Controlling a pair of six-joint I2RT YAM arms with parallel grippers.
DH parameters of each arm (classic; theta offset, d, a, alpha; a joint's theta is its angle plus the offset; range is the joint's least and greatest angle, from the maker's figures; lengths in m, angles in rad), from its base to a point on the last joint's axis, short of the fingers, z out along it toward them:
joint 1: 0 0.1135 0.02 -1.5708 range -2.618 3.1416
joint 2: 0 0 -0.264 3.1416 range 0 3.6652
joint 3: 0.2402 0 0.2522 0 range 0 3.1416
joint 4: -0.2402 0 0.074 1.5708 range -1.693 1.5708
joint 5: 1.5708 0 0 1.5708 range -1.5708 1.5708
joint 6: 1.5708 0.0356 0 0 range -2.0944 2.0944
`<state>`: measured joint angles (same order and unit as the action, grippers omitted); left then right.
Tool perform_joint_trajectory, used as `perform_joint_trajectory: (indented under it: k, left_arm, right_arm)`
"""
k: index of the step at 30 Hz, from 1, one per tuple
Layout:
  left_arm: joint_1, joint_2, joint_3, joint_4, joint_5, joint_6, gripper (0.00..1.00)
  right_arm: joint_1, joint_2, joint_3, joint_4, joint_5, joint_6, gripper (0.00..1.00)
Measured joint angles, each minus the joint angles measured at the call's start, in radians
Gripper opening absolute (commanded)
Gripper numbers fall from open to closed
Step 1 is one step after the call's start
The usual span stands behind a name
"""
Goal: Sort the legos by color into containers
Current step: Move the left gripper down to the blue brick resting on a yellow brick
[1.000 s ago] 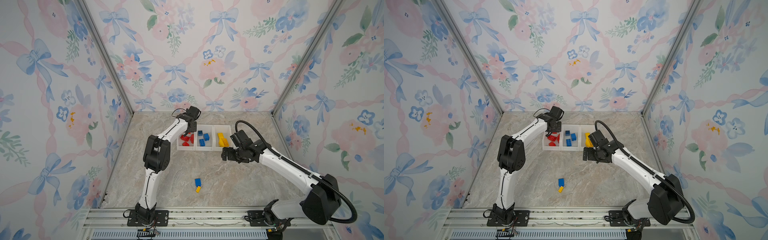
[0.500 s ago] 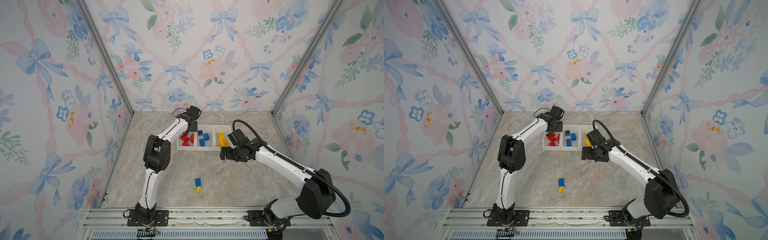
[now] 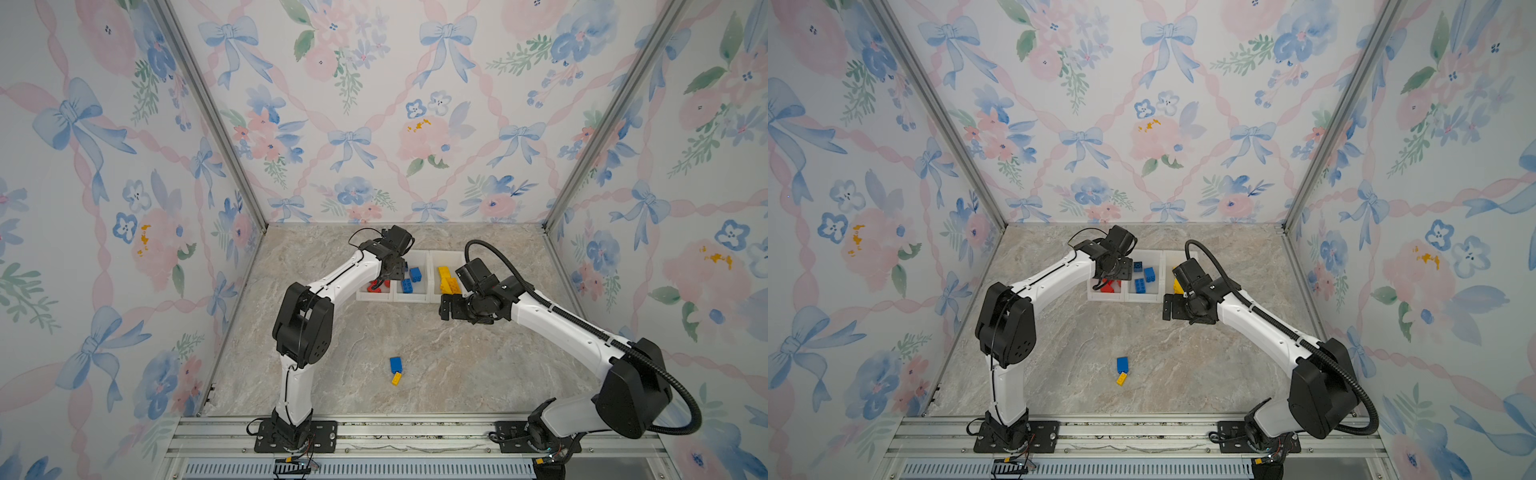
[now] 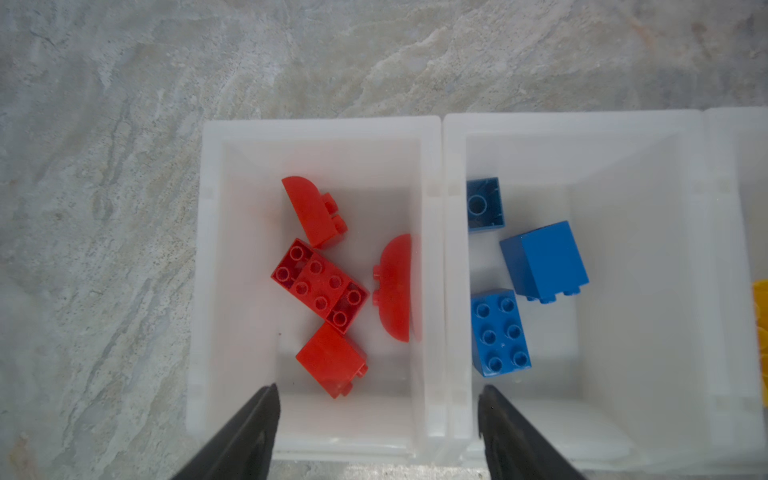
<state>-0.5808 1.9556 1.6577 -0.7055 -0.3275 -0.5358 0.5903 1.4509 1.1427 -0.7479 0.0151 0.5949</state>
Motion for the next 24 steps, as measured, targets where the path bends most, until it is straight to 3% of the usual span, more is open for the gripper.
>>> perform_joint_trajectory:
  k: [11, 24]
  left_arm:
    - [-0.039, -0.230, -0.210, 0.001, -0.038, -0.080, 0.80]
    - [-0.161, -0.495, -0.571, 0.000, 0.135, -0.248, 0.79]
  right_arm:
    - [0.052, -0.073, -0.057, -0.001, 0.016, 0.025, 0.99]
    - [0.142, -0.127, -0.125, -0.008, 0.058, 0.121, 0.99]
